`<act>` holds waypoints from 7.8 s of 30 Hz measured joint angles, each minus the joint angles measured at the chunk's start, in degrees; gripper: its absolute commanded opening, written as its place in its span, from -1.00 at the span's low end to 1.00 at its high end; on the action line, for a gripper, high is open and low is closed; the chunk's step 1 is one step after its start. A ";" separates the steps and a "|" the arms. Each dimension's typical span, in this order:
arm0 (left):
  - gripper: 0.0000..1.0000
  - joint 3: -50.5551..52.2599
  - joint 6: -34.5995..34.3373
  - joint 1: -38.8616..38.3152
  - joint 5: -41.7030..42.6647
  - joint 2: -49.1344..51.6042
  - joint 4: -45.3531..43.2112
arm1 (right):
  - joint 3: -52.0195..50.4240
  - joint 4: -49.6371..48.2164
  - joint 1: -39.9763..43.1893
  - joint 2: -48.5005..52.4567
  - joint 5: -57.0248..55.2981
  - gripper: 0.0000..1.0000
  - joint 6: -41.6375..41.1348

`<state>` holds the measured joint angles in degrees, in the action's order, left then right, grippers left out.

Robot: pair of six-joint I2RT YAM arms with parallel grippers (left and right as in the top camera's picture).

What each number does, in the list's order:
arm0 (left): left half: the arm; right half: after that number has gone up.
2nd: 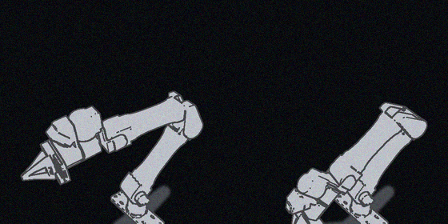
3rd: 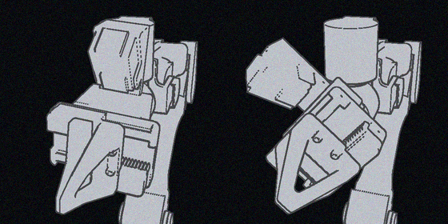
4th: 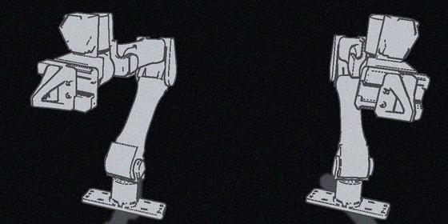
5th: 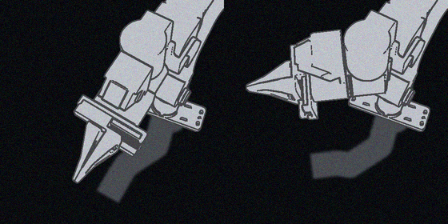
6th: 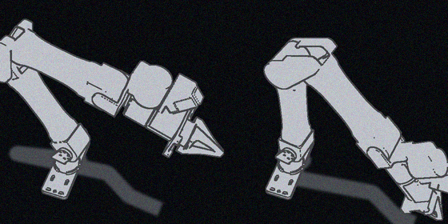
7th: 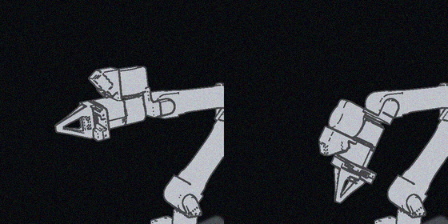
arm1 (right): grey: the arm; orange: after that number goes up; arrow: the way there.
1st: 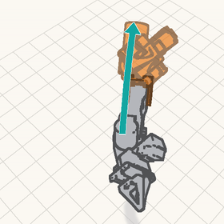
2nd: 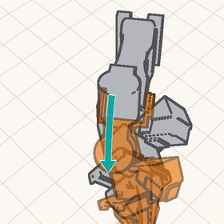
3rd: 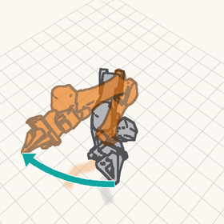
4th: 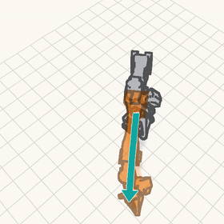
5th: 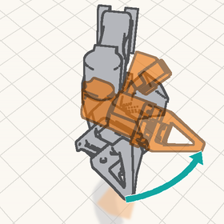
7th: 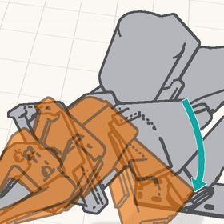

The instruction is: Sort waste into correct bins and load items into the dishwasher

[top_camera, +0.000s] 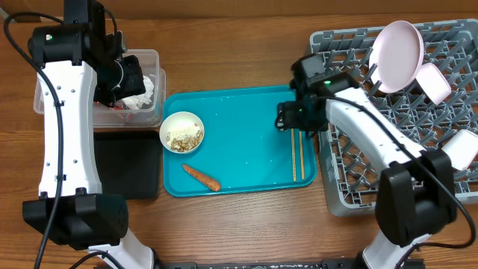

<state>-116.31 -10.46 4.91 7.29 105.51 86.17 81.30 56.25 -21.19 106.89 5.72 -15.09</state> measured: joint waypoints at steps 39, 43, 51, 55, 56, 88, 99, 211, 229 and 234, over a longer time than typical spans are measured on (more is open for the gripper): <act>-0.14 0.00 -0.35 0.00 0.00 0.00 0.00 | -0.11 5.27 -2.10 10.51 1.62 -0.20 -5.57; -0.13 0.00 -0.37 0.00 0.00 0.00 0.02 | -0.11 5.25 -2.10 10.51 1.57 -0.37 -5.92; -0.13 0.00 -0.37 0.00 0.00 0.00 0.00 | -0.11 5.27 -2.10 10.51 1.57 -0.73 -6.10; -0.14 0.00 -0.37 0.00 0.00 0.00 0.02 | 0.00 6.25 -2.10 10.47 1.79 -0.75 -6.01; -0.13 0.00 -0.37 0.00 0.00 0.00 0.00 | 0.02 6.36 -2.08 10.47 1.81 -0.76 -5.99; -0.13 0.00 -0.37 0.00 0.00 0.00 0.02 | -0.07 4.28 -3.65 5.57 1.79 -0.21 -5.90; -0.13 0.00 -0.37 0.00 0.00 0.00 0.02 | -0.07 3.76 -3.67 5.99 1.77 -0.21 -5.88; -0.12 0.00 -0.37 0.00 0.00 0.00 0.11 | 8.39 13.92 7.58 -8.68 -1.46 0.13 10.67; -0.12 0.00 -0.37 0.00 0.00 0.00 0.22 | -0.42 3.50 -3.17 7.26 -4.81 0.14 3.15; -0.12 0.00 -0.37 0.00 0.00 0.00 0.22 | -0.42 3.26 -3.17 10.47 -5.29 0.09 2.21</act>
<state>-116.31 -10.83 4.91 7.29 105.51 86.39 80.88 59.51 -24.36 117.36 0.43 -12.88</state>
